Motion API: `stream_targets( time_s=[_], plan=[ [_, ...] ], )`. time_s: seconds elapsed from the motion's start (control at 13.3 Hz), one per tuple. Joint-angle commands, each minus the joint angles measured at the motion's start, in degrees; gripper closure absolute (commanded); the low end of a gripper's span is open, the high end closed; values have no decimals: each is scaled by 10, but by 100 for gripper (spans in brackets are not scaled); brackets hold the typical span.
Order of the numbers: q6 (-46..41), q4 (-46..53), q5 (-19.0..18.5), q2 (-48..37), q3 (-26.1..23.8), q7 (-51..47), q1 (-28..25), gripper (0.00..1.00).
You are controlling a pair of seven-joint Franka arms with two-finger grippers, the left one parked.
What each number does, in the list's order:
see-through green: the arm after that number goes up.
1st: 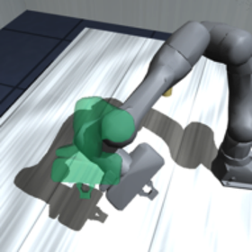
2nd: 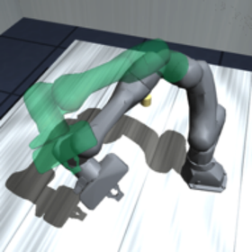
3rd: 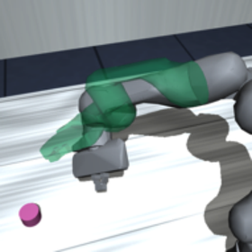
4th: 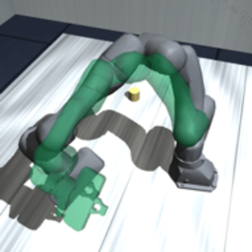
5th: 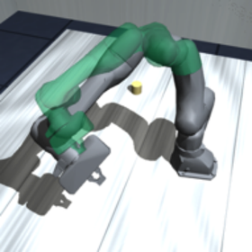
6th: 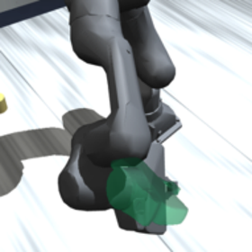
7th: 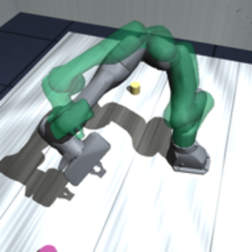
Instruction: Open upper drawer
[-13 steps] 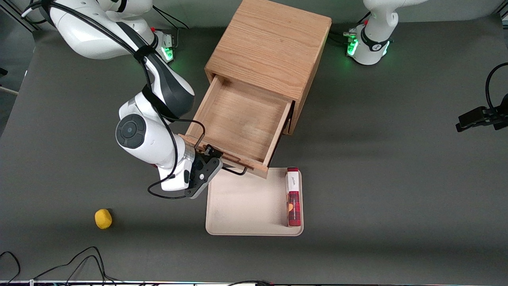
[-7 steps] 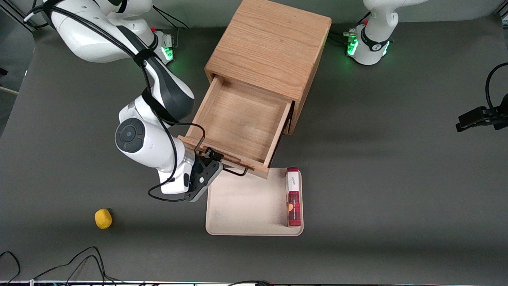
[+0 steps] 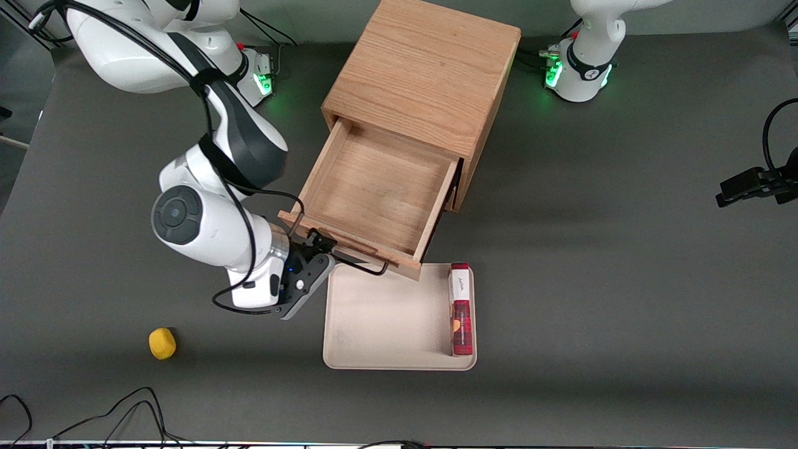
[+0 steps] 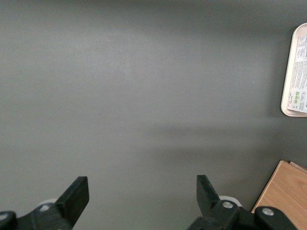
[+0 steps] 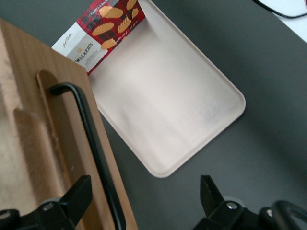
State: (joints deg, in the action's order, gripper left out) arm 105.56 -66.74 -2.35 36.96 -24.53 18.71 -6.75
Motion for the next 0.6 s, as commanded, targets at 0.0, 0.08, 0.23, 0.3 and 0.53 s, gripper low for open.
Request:
stream_targets(
  time_s=[0.0,0.08,0.23,0.3,0.53],
  plan=[
    [-54,15,2,-28,-11,5,28,0],
    [-73,13,1,-41,-12,3,32,0],
    [-123,8,1,-66,-12,1,46,0],
    [-161,7,2,-79,-12,-1,54,0],
    [-199,-56,2,-165,-12,-7,78,0]
  ],
)
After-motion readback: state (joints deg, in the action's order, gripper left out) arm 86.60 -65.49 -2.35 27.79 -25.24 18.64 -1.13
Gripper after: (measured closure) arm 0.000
